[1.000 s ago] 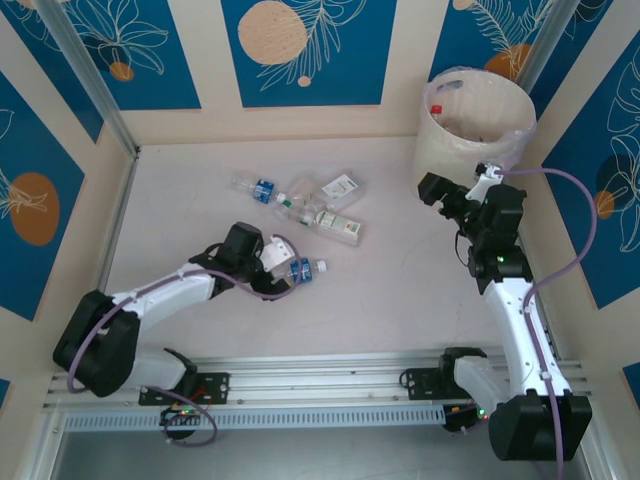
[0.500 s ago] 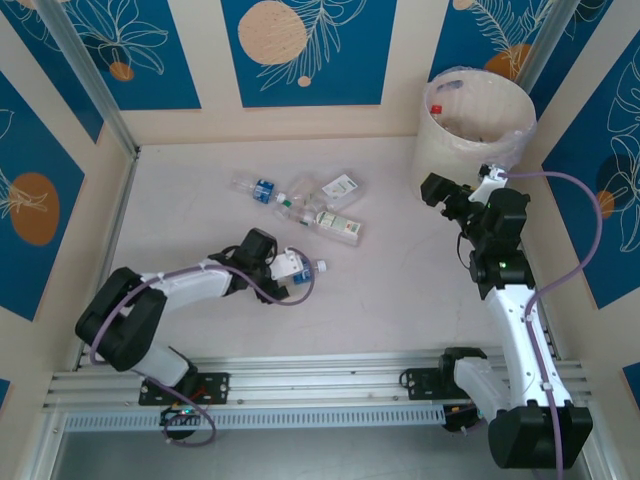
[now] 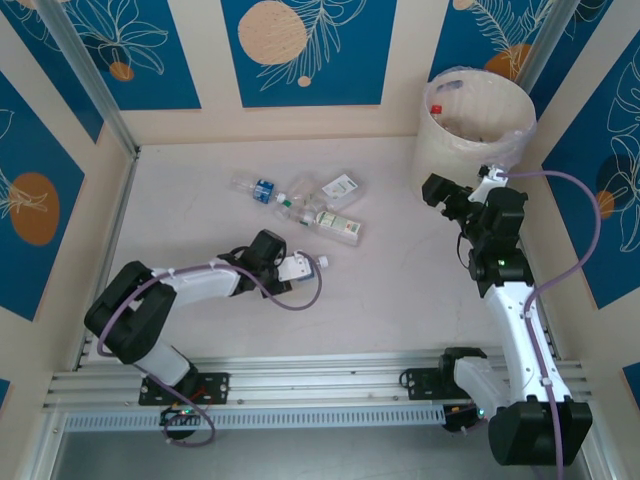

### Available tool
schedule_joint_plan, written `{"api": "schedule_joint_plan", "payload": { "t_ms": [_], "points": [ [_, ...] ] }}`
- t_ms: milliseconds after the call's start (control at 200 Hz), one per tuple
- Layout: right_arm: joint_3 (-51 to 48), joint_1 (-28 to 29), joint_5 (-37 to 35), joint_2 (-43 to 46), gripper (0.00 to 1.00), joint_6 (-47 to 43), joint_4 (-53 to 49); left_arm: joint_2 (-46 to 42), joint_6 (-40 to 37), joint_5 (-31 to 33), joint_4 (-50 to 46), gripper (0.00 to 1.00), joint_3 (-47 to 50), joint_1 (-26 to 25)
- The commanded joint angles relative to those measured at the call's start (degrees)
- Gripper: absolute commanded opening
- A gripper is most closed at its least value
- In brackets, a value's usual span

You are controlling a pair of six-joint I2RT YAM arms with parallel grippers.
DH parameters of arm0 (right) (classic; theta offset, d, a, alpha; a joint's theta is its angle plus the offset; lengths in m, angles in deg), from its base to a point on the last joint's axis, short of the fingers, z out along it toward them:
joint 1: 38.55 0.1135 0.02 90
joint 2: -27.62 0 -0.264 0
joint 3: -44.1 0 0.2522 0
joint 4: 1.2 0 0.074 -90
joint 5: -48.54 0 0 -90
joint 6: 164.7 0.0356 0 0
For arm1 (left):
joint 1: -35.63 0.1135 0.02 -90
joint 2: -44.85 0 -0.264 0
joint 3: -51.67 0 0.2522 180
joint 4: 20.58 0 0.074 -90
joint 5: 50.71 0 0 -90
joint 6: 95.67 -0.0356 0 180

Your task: Put the plastic bottles in the bin

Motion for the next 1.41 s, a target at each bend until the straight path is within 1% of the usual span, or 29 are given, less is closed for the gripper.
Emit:
{"api": "schedule_joint_plan", "payload": {
  "t_ms": [0, 85, 160, 215, 270, 360, 470, 525, 610, 710, 780, 840, 905, 955, 1005, 1060, 1115, 1180, 1275, 1320, 1400],
  "points": [
    [-0.2, 0.5, 1.1, 0.6, 0.99, -1.2, -1.1, -3.0, 1.6, -2.0, 1.3, 0.39, 1.0, -0.1],
    [0.0, 0.8, 2.7, 1.2, 0.99, -1.1, -4.2, -3.8, 2.1, -2.1, 1.4, 0.39, 1.3, -0.2],
    [-1.1, 1.1, 7.8, 2.2, 0.99, -0.9, -4.9, -4.7, 2.6, -3.4, -0.7, 0.39, 0.1, -0.1],
    [-2.1, 2.0, 12.5, 2.7, 1.00, -1.1, -4.4, -5.9, 3.8, -5.4, -1.6, 0.39, -0.8, -0.2],
    [-3.2, 3.7, 15.2, 2.8, 1.00, -0.1, -3.9, -7.5, 5.1, -8.8, 0.0, 0.40, -0.9, -0.1],
    [-6.3, 7.6, 15.0, 2.7, 1.00, 4.6, -0.6, -9.2, 8.8, -15.1, 5.5, 0.41, -0.5, -0.2],
    [-12.0, 12.1, 13.8, 1.4, 0.99, 14.4, 7.2, -9.3, 15.0, -22.0, 14.3, 0.41, 0.0, -0.2],
    [-14.5, 14.1, 14.9, 0.2, 0.99, 18.1, 11.2, -8.6, 18.3, -25.1, 18.2, 0.41, 0.0, -0.3],
    [-17.1, 16.7, 18.0, -1.9, 0.99, 21.2, 16.5, -6.9, 22.1, -29.1, 22.2, 0.42, -0.8, -0.3],
    [-18.1, 19.0, 21.9, -3.5, 0.99, 23.8, 21.0, -5.0, 24.2, -31.0, 23.6, 0.42, -2.0, -0.4],
    [-17.9, 20.4, 23.7, -3.9, 0.98, 23.9, 23.2, -4.1, 24.5, -31.3, 23.7, 0.42, -2.6, -0.5],
    [-17.0, 21.7, 23.3, -4.1, 0.96, 22.6, 22.8, -3.6, 24.6, -31.7, 23.8, 0.42, -3.1, -0.5],
    [-16.1, 22.7, 21.1, -4.5, 0.95, 21.5, 22.3, -3.1, 24.8, -32.0, 24.1, 0.42, -3.3, -0.5],
    [-15.5, 23.3, 19.4, -5.3, 0.87, 21.1, 22.3, -2.9, 24.8, -32.1, 24.2, 0.43, -3.5, -0.6],
    [-14.3, 23.8, 17.7, -6.6, 0.78, 21.0, 20.3, -2.8, 24.9, -32.2, 24.2, 0.43, -3.6, -0.7],
    [-12.7, 24.4, 16.8, -8.6, 0.71, 20.7, 17.9, -2.7, 24.9, -32.2, 24.2, 0.43, -3.8, -0.7],
    [-11.5, 25.0, 18.7, -10.5, 0.68, 20.2, 18.2, -2.6, 24.8, -32.4, 23.8, 0.43, -4.0, -0.8],
    [-10.0, 25.9, 20.9, -12.3, 0.67, 19.6, 18.6, -2.3, 24.5, -32.2, 23.4, 0.43, -4.3, -1.0],
    [-7.9, 27.5, 19.2, -13.8, 0.63, 18.0, 17.2, -1.9, 24.5, -32.0, 23.8, 0.43, -4.3, -1.0],
    [-7.5, 28.0, 17.9, -14.3, 0.58, 17.3, 17.1, -1.8, 24.5, -32.0, 24.1, 0.43, -4.3, -1.2],
    [-7.1, 28.2, 16.8, -14.7, 0.47, 16.8, 16.7, -1.6, 24.4, -32.1, 24.0, 0.43, -4.6, -1.3]
  ]
}}
